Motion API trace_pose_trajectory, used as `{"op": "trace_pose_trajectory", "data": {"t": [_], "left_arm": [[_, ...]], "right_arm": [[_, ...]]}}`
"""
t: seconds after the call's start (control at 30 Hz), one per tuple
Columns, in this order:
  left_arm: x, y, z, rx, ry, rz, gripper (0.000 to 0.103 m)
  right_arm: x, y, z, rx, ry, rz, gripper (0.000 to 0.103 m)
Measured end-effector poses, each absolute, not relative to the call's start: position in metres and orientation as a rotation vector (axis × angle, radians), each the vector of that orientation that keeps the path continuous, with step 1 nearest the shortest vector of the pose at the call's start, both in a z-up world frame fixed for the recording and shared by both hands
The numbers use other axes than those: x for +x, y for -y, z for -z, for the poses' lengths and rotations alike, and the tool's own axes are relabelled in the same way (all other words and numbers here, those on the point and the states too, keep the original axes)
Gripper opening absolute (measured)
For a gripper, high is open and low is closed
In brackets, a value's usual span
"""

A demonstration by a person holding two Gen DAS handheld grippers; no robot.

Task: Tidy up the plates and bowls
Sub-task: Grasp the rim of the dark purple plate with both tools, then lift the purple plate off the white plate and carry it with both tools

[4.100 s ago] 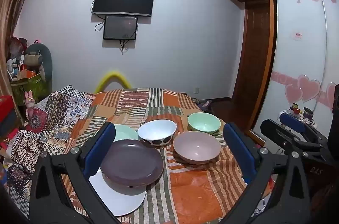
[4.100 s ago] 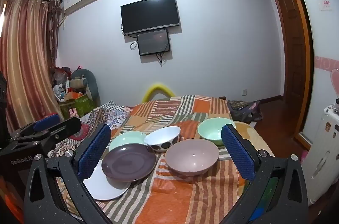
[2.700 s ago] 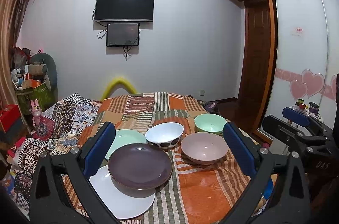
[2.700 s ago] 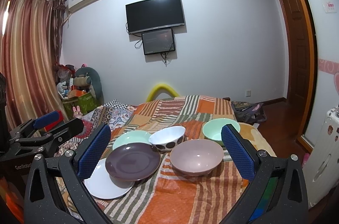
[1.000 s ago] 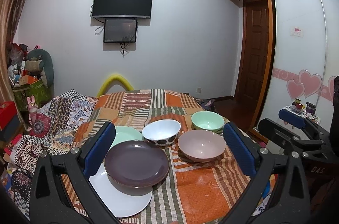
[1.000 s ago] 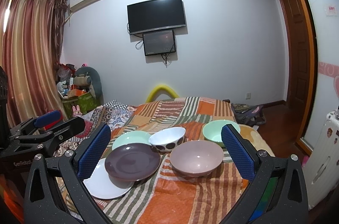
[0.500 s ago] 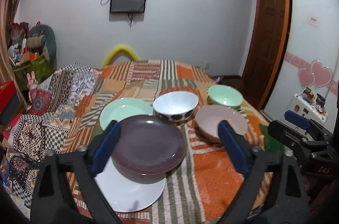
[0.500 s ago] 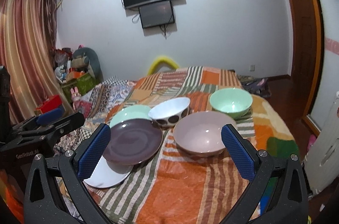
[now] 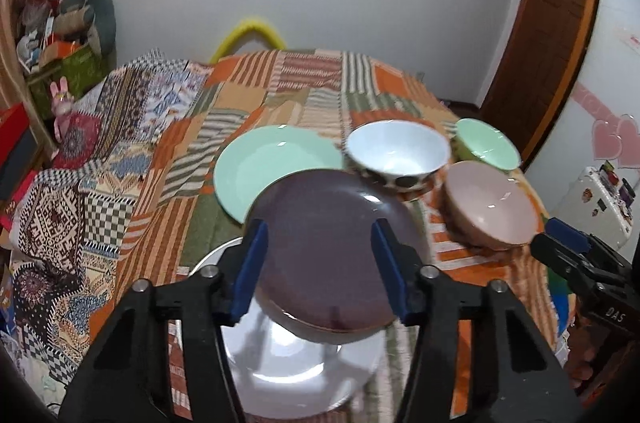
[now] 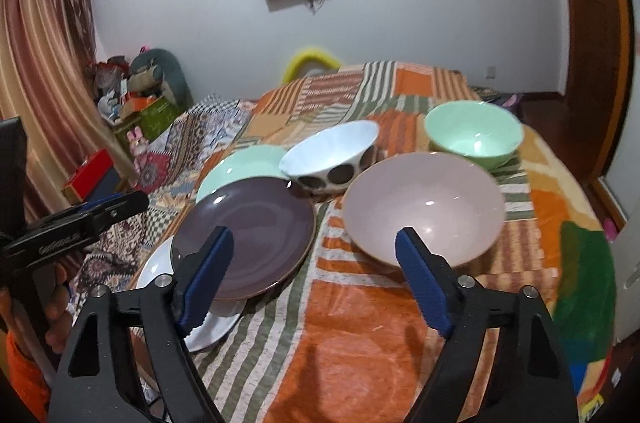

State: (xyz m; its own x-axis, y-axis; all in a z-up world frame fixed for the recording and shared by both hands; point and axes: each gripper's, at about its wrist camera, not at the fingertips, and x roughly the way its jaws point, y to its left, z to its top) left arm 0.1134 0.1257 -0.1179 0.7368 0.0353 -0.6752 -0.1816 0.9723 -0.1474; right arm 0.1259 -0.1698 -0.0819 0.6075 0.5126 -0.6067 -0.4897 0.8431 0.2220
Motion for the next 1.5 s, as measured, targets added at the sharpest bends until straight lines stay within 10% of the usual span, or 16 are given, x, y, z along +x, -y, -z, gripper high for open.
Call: {"op": "trace_pose_trajectory", "data": {"t": [0.9,1.5], "left_arm": [[0.184,-0.189,0.188,-0.233,-0.897,-0.146,0.018],[0.198,-0.196,0.206,-0.273,-0.94,-0.118,0.014]], "right_arm": [[0.168,0.122,0.149,0.036,-0.987,-0.63,0.027],[0.181,0.109,0.157,-0.002,-1.014,-0.61,0.027]]}}
